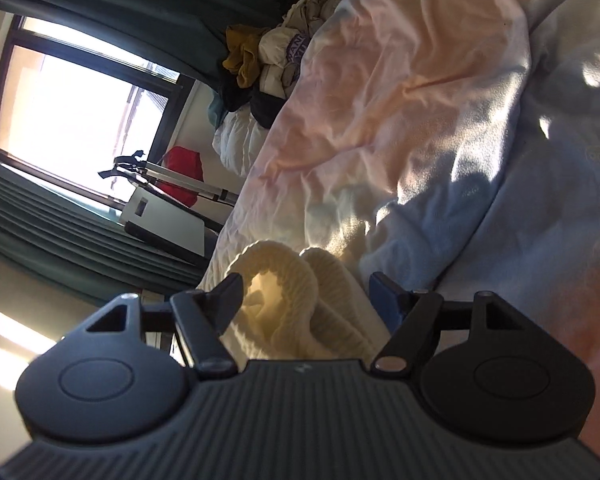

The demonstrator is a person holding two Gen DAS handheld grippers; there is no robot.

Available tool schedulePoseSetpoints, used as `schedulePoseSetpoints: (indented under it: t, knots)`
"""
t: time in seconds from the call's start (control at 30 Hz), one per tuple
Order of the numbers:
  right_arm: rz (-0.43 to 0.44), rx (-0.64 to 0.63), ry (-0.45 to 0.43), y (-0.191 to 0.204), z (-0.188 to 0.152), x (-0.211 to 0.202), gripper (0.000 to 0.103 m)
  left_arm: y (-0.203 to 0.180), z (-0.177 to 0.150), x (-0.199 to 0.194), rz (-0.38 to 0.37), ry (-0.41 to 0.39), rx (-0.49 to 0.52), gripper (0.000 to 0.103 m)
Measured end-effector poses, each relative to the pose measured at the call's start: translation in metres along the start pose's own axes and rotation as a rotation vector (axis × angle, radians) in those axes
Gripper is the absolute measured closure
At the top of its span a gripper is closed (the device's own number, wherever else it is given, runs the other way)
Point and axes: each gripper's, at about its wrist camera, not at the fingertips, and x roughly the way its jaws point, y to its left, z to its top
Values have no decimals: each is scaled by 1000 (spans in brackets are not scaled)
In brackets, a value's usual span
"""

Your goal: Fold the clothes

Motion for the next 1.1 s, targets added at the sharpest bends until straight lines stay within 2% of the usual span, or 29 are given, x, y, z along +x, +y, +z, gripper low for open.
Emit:
schedulePoseSetpoints:
  t: [0.13,0.27,0.47,0.63,0.77,0.9,1.03,1.1]
  knots:
    - [-57,-132,-22,20,-31,-27,30,14,-15,-10,85,89,26,19]
    - [-99,-159,-11,18,-52,-42,30,21,-24,-13,147,149,15,13]
    - [-105,-70,60,0,-65,-38,30,19,-29,2,180,203,17,13]
    - [-87,-114,106,4,-76,-24,32,16,-33,11,182,232,14,15]
    - [-121,-172,87,10,-83,-20,47,16,-32,17,171,249,-16,19]
    - [-105,-213,42,17,-81,-28,66,21,-28,17,151,248,-70,19]
    - [-54,-234,-18,25,-76,-40,77,32,-18,4,105,173,-149,20]
    - [23,-252,-78,36,-72,-54,79,45,-11,-8,84,102,-229,19]
